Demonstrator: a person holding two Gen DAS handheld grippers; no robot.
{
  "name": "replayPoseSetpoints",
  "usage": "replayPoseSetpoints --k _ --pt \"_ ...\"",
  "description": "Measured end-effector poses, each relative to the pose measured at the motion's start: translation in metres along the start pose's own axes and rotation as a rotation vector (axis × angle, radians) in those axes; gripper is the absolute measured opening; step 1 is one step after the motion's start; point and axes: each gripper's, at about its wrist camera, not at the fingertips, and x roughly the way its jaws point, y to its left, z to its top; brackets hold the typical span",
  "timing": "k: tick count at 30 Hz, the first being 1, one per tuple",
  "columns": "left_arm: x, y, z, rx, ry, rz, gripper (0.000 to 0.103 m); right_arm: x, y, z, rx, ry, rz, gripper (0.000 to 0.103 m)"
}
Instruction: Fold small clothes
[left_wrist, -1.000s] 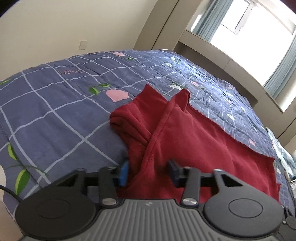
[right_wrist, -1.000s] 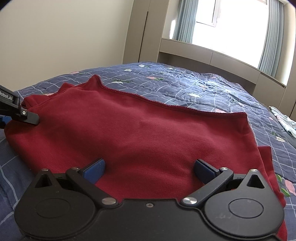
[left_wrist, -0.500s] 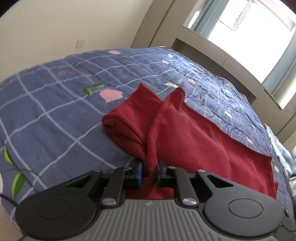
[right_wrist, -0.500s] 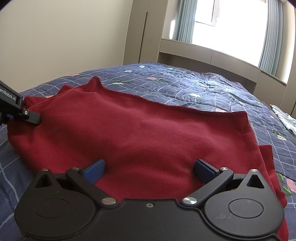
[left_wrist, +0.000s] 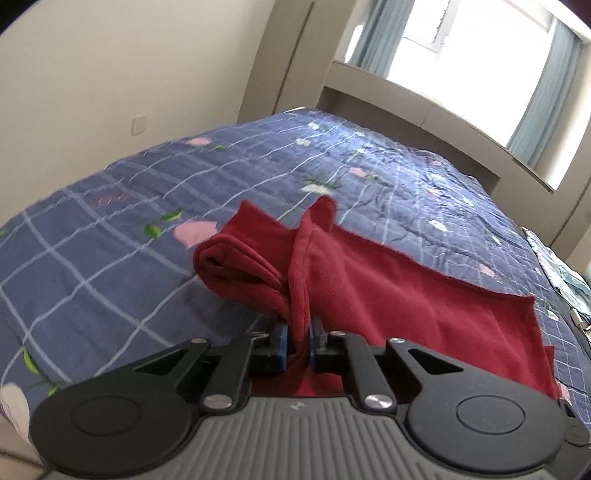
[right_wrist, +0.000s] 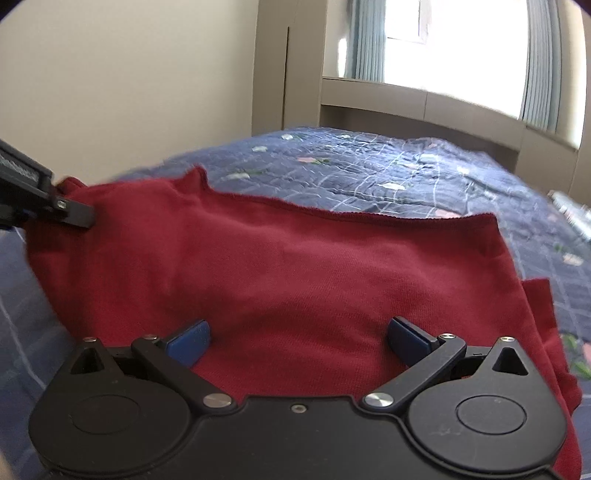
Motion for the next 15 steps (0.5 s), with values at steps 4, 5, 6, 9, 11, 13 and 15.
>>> replayPoseSetpoints --k 4,5,6,9,11,13,15 --pt "-0.009 -0.024 0.016 0.068 -0.032 -0.051 0.009 -0.024 -0.034 0.000 0.071 -0.025 -0.021 0.102" --pt "-0.011 -0.031 0.019 0.085 -0.038 -0.066 0.009 -0.030 -0.044 -0.002 0.083 -0.027 -0.037 0.102" --pt "-0.013 -0.039 0.023 0.108 -0.045 -0.086 0.009 -0.038 -0.056 -0.005 0.099 -0.031 -0.052 0.102" --pt "-0.017 -0.075 0.034 0.189 -0.058 -0.136 0.008 -0.063 -0.091 -0.015 0.159 -0.053 -0.083 0.103" --pt "-0.020 -0.106 0.035 0.261 -0.072 -0.175 0.008 -0.081 -0.114 -0.023 0.192 -0.070 -0.099 0.102" --pt "-0.025 -0.139 0.032 0.332 -0.083 -0.226 0.008 -0.100 -0.133 -0.030 0.219 -0.088 -0.128 0.102" --pt "-0.032 -0.173 0.023 0.405 -0.086 -0.294 0.008 -0.118 -0.153 -0.039 0.245 -0.101 -0.164 0.103"
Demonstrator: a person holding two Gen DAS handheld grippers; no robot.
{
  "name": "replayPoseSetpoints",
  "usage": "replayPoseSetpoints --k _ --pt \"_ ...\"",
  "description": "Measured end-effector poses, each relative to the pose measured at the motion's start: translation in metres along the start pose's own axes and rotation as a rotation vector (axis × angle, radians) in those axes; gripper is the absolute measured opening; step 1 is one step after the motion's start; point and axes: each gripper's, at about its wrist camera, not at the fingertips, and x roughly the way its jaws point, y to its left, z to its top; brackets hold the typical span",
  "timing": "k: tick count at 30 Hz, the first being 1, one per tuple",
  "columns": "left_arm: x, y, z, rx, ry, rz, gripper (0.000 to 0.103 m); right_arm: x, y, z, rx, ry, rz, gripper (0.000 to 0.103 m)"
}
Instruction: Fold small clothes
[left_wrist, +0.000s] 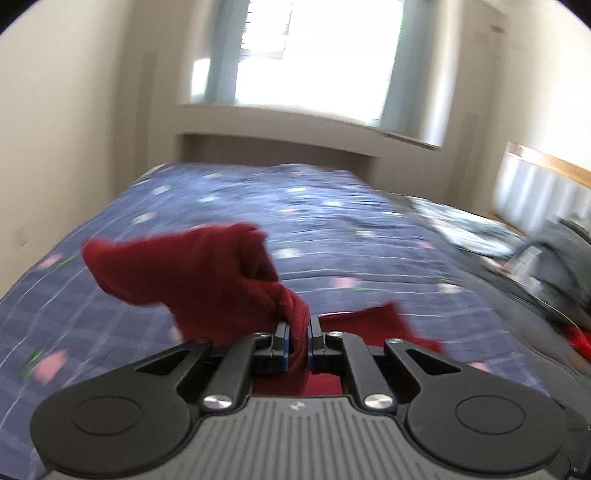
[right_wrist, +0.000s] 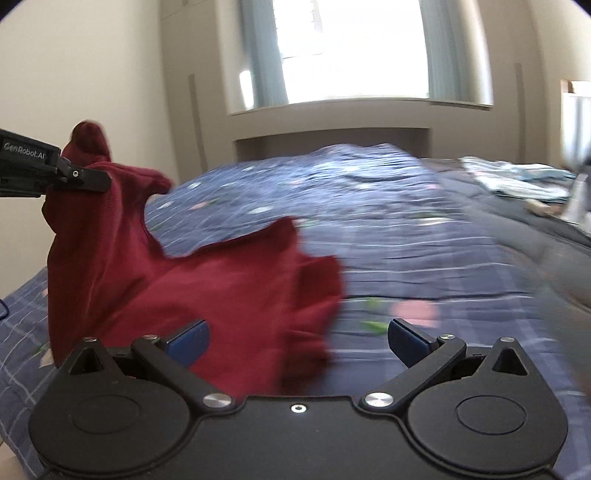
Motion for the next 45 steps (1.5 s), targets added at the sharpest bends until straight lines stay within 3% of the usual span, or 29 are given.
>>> replayPoseSetpoints --k 3,8,14,15,16,19,22,27,31,34,39,42,45 --pt "0.007 -0.057 0.000 0.140 0.003 -0.105 0.008 -0.016 -0.028 -0.004 0.028 -0.010 -0.055 0.103" --pt "0.034 -0.129 -0.026 0.306 0.140 -0.198 0.008 -0.032 -0.065 -0.020 0.091 0.006 -0.111 0.103" --pt "0.053 -0.140 -0.058 0.309 0.264 -0.210 0.014 -0.036 -0.078 -0.037 0.147 0.029 -0.094 0.103" --pt "0.050 -0.138 -0.060 0.300 0.263 -0.220 0.025 -0.035 -0.079 -0.037 0.155 0.027 -0.084 0.102" --pt "0.046 -0.135 -0.061 0.285 0.263 -0.239 0.042 -0.033 -0.078 -0.036 0.161 0.025 -0.073 0.102" --pt "0.033 -0.119 -0.060 0.249 0.267 -0.286 0.071 -0.030 -0.075 -0.030 0.183 0.013 -0.037 0.103" --pt "0.024 -0.104 -0.061 0.217 0.265 -0.295 0.085 -0.025 -0.069 -0.023 0.210 0.007 0.002 0.102" --pt "0.005 -0.069 -0.061 0.119 0.219 -0.197 0.101 -0.009 -0.057 -0.013 0.262 0.022 0.065 0.102" --pt "-0.004 -0.037 -0.070 0.069 0.218 -0.098 0.102 0.007 -0.052 -0.007 0.338 0.026 0.106 0.102" --pt "-0.005 -0.008 -0.080 -0.022 0.245 -0.066 0.102 0.016 -0.048 -0.001 0.366 0.027 0.066 0.100" --pt "-0.005 0.038 -0.088 -0.302 0.251 -0.139 0.102 0.032 -0.049 0.007 0.465 0.032 0.087 0.097" --pt "0.004 0.051 -0.089 -0.385 0.263 -0.178 0.102 0.043 -0.052 0.011 0.541 0.046 0.089 0.093" --pt "0.017 0.053 -0.089 -0.448 0.284 -0.216 0.102 0.050 -0.051 0.013 0.568 0.062 0.076 0.080"
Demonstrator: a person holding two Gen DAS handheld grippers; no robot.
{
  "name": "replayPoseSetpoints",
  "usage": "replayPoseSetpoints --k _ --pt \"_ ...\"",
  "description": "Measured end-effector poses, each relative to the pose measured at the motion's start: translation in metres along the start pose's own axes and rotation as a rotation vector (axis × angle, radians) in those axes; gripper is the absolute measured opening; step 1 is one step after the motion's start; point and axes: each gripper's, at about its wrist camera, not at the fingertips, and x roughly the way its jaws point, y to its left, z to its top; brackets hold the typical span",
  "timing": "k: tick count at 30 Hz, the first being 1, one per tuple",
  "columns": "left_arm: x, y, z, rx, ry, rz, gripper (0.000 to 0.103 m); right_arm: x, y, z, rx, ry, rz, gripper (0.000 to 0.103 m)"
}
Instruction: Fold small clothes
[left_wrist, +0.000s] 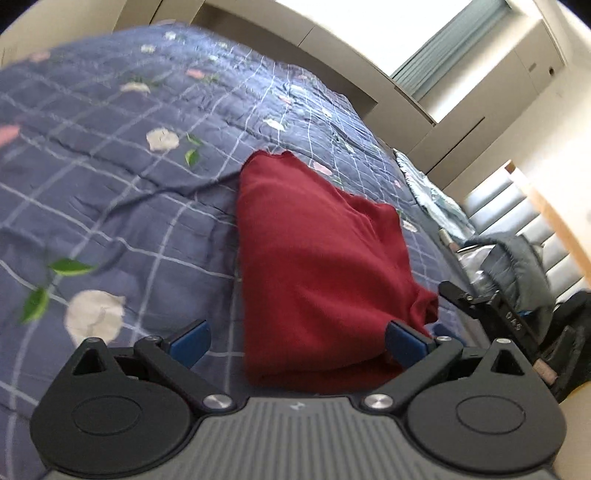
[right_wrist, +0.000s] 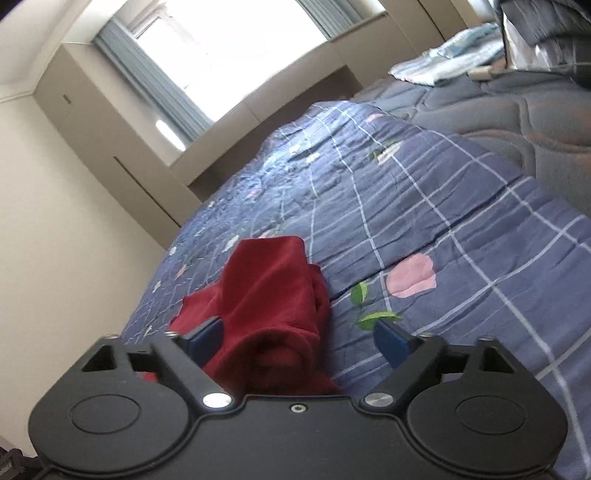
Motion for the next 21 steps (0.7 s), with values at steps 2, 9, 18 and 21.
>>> replayPoseSetpoints --k 2,9,18,21 --pt "0.008 0.004 0.003 -0.048 0.026 -0.015 0.101 0.003 0.000 -0.001 0.007 0.016 -0.016 0.068" --pt "0.025 0.011 0.005 -0.071 0.091 0.011 0.029 0.000 0.008 -0.005 -0.020 0.015 0.004 0.021" --pt "0.007 0.013 0.010 0.000 0.072 -0.054 0.013 -0.036 0.017 -0.007 -0.041 -0.018 0.028 0.013" --pt "0.008 0.017 0.005 0.017 0.079 -0.055 0.013 -0.032 0.011 -0.017 -0.052 0.007 -0.005 0.013"
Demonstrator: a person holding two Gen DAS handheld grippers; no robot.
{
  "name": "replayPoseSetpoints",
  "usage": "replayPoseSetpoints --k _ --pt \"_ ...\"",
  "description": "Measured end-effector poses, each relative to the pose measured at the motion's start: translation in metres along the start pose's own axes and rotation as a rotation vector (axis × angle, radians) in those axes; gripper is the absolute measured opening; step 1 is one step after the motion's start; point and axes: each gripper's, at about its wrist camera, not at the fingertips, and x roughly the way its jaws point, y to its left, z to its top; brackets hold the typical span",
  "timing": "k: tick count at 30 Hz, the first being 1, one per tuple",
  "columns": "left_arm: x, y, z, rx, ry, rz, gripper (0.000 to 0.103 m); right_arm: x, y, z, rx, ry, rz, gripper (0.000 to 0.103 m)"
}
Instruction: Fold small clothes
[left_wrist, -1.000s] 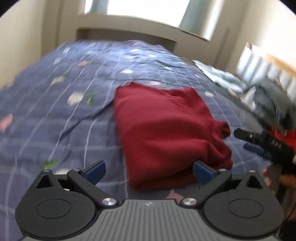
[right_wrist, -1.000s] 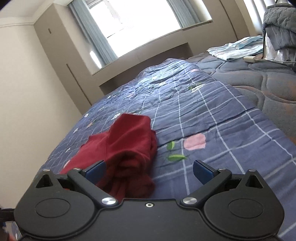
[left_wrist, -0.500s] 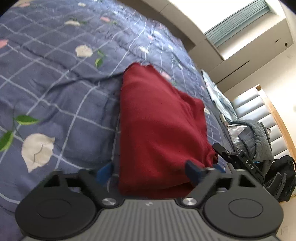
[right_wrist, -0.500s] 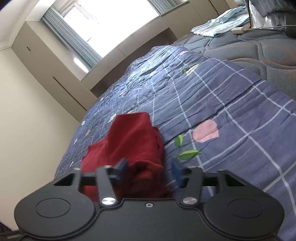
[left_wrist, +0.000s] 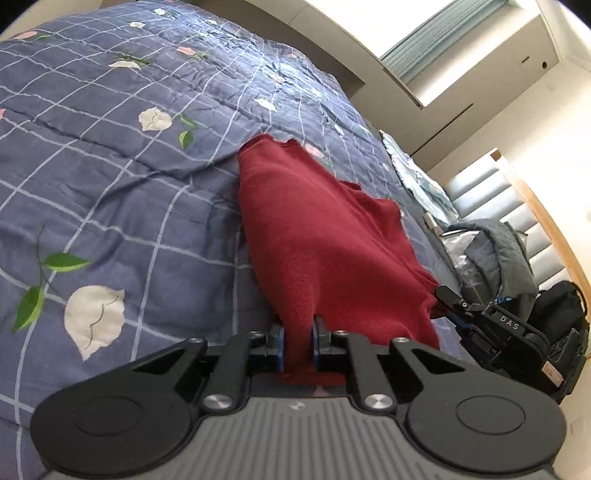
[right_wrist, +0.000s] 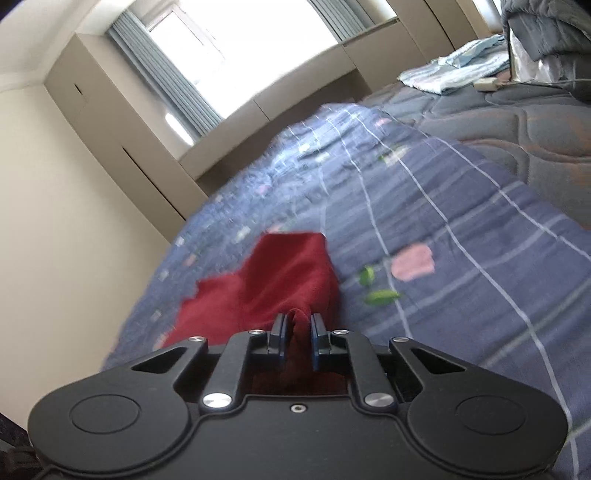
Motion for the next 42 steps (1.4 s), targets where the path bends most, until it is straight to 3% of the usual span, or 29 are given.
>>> replayPoseSetpoints --k 4,8,9,10,11,13,16,20,22,25,30,33,35,42 --pt "0.005 0.007 -0.009 0.008 0.004 0.011 0.014 0.005 -0.006 -0.012 -0.005 0.005 -0.014 0.016" --pt "0.002 0.001 -0.010 0.045 -0.001 0.032 0.027 -0.003 0.006 -0.012 -0.080 -0.042 -0.056 0.040" --pt "0.000 -0.002 -0.011 0.055 -0.005 0.046 0.039 -0.006 0.012 -0.013 -0.122 -0.061 -0.070 0.043" --pt "-0.002 -0.003 -0.010 0.064 -0.009 0.062 0.053 -0.009 0.017 -0.014 -0.161 -0.077 -0.080 0.054" --pt "-0.005 -0.005 -0.010 0.075 -0.018 0.076 0.058 -0.013 0.025 -0.017 -0.208 -0.093 -0.091 0.067" --pt "-0.011 -0.008 -0.012 0.090 -0.044 0.100 0.074 -0.018 0.037 -0.023 -0.278 -0.107 -0.083 0.079" --pt "-0.019 -0.010 -0.012 0.071 -0.088 0.124 0.092 -0.021 0.059 -0.038 -0.398 -0.111 -0.058 0.089" --pt "-0.020 -0.008 -0.014 0.035 -0.113 0.174 0.095 -0.014 0.068 -0.059 -0.509 -0.075 -0.151 0.090" --pt "-0.014 -0.005 -0.017 0.022 -0.086 0.224 0.095 -0.011 0.061 -0.068 -0.540 -0.065 -0.237 0.090" --pt "-0.008 -0.003 -0.025 0.044 -0.053 0.288 0.095 -0.007 0.046 -0.078 -0.537 -0.032 -0.282 0.091" --pt "-0.008 -0.008 -0.035 0.098 -0.059 0.308 0.097 -0.012 0.035 -0.080 -0.502 -0.040 -0.263 0.093" --pt "-0.010 -0.013 -0.034 0.119 -0.054 0.325 0.099 -0.026 0.032 -0.075 -0.469 -0.081 -0.193 0.102" --pt "-0.012 -0.017 -0.033 0.135 -0.057 0.337 0.101 -0.035 0.031 -0.070 -0.450 -0.120 -0.148 0.102" --pt "-0.016 -0.028 -0.022 0.187 -0.098 0.377 0.102 -0.025 0.030 -0.038 -0.417 -0.173 -0.135 0.102"
